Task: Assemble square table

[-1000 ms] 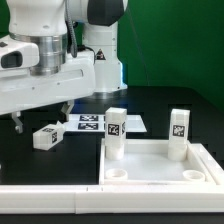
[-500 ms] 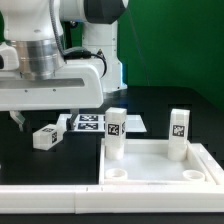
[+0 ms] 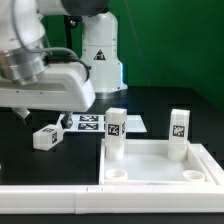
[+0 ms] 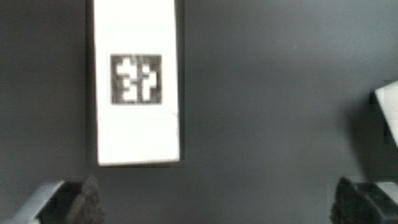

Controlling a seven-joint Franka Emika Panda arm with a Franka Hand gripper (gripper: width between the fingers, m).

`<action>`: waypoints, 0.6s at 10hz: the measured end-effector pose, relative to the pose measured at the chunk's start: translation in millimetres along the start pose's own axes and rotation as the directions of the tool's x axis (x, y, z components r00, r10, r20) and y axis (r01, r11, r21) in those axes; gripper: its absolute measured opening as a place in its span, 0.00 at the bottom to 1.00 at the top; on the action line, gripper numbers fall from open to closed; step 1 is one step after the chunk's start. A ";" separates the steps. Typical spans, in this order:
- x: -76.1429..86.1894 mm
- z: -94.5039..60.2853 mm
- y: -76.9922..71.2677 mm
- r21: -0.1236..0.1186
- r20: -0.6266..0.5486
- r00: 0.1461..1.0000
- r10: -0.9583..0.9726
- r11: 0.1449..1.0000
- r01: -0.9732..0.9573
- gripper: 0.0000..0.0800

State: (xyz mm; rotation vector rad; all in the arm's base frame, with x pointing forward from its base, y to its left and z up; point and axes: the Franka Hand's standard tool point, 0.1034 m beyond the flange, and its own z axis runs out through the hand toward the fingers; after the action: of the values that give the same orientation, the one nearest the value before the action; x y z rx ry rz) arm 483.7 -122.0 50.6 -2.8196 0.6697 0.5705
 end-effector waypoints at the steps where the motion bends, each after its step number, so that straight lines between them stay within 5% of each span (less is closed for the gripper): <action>1: -5.0 6.9 4.9 0.016 0.082 0.997 0.017 1.000 -0.018 0.81; 6: -18.7 25.6 10.2 0.022 0.479 0.878 0.020 0.999 -0.035 0.81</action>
Offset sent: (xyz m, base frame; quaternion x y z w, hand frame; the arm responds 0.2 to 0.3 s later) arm 0.0000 0.0000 0.0000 0.0000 -0.1296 0.0000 0.9916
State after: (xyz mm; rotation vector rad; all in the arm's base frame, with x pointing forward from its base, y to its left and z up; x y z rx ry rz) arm 455.3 -116.8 34.0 -2.4846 0.6061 1.1980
